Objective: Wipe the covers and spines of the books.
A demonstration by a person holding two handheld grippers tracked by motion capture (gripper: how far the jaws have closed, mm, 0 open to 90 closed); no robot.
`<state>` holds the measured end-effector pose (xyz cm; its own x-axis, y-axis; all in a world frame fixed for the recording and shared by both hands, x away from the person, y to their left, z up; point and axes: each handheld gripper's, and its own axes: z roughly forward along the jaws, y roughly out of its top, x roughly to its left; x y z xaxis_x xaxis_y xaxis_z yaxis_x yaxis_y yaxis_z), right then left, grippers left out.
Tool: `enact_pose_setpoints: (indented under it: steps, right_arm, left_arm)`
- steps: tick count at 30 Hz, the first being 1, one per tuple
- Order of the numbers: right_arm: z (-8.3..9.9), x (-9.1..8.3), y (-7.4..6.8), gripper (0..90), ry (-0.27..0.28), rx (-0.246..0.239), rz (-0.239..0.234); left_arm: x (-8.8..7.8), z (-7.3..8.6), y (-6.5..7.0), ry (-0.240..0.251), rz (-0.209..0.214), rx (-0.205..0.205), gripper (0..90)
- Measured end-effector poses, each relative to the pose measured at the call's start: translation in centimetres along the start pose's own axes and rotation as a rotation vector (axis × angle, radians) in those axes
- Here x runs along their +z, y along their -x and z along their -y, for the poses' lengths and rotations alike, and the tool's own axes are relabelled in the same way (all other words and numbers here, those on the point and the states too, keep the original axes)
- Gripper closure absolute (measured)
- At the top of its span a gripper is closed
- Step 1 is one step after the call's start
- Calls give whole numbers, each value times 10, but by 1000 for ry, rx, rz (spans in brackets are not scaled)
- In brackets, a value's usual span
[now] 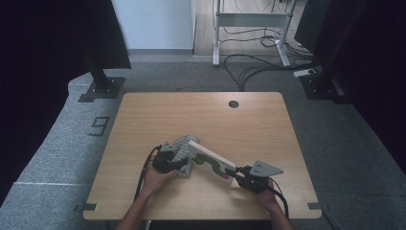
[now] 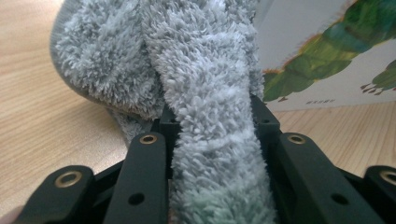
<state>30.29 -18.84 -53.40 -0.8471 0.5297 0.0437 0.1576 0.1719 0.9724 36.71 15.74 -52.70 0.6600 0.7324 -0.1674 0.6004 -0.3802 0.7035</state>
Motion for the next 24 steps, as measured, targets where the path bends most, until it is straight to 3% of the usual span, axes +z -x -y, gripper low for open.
enact_pose_setpoints:
  steps: [6,9,15,18,24]
  right_arm:
    - [0,0,0,787,0,-1,0]
    - [0,0,0,787,0,-5,0]
    - [0,0,0,786,-1,-6,0]
    - [0,0,0,786,-1,-4,0]
    - [0,0,0,786,-1,-4,1]
  left_arm:
    - [-3,-2,-5,-16,1,-4,659]
    - [-11,-2,-14,3,-9,-35,653]
    - [-40,-1,-41,64,-79,-84,647]
    - [-53,2,-55,95,-144,-118,635]
    - [-59,9,-73,83,-220,-157,612]
